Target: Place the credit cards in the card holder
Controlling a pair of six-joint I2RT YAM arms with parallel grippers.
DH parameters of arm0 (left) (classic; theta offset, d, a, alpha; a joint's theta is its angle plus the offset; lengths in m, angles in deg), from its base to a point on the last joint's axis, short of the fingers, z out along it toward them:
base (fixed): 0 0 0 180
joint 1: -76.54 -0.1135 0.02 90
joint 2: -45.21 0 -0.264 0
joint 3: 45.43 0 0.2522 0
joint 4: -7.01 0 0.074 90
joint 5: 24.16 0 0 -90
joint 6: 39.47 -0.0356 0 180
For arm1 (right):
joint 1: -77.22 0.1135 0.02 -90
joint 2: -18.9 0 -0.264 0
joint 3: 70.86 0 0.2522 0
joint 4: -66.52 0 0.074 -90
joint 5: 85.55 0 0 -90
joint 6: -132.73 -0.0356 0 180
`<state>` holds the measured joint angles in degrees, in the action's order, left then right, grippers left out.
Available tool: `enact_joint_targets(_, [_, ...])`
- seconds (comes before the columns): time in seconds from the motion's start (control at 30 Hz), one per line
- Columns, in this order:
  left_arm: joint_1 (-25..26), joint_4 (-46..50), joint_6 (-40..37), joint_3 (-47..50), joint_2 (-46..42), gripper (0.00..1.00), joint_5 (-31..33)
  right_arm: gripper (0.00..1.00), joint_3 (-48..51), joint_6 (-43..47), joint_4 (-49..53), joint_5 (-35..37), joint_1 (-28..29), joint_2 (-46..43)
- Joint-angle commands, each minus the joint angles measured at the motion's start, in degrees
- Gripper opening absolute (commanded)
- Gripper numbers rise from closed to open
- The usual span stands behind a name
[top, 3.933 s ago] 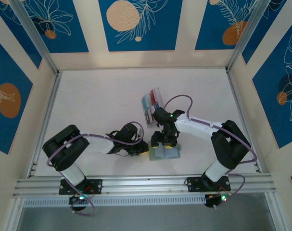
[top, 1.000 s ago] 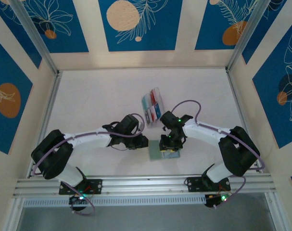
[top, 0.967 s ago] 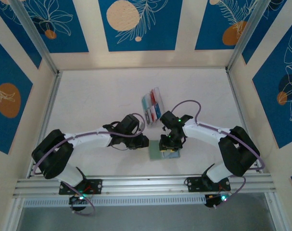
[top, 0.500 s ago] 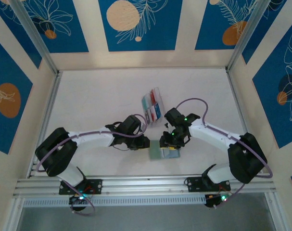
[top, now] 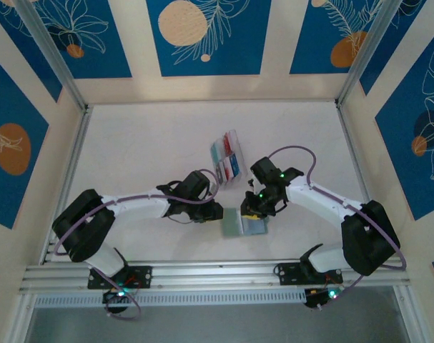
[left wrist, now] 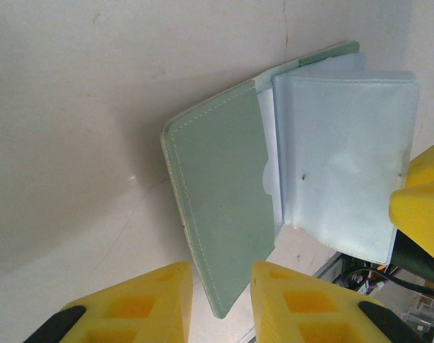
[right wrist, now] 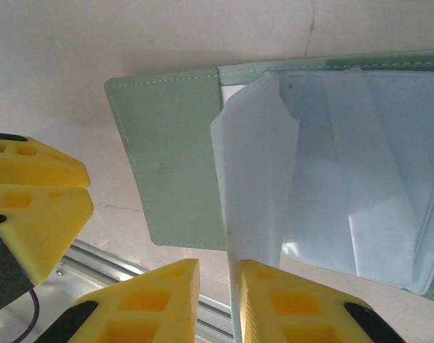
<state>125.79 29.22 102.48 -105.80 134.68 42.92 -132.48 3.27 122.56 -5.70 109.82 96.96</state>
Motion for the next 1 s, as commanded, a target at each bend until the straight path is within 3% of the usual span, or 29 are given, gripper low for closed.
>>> enact_joint_targets(0.0, [0.32, -0.54, -0.11, 0.40, 0.70, 0.27, -1.16, 0.17, 1.04, -0.45, -0.44, -2.36, -0.49, -0.03])
enact_joint_targets(0.23, [0.31, -0.63, 0.06, 0.38, 0.73, 0.27, -1.16, 0.07, 2.19, -0.90, -2.61, -3.37, -0.82, 0.84])
enact_joint_targets(0.43, [0.27, -0.55, -0.08, 0.47, 0.79, 0.27, -1.15, 0.05, 2.43, -1.39, -4.05, -3.35, -0.74, 2.10])
enact_joint_targets(0.97, [0.45, 1.87, -1.33, -0.76, 0.00, 0.29, -0.63, 0.19, 0.38, -1.27, -5.27, 0.04, 1.92, 8.24])
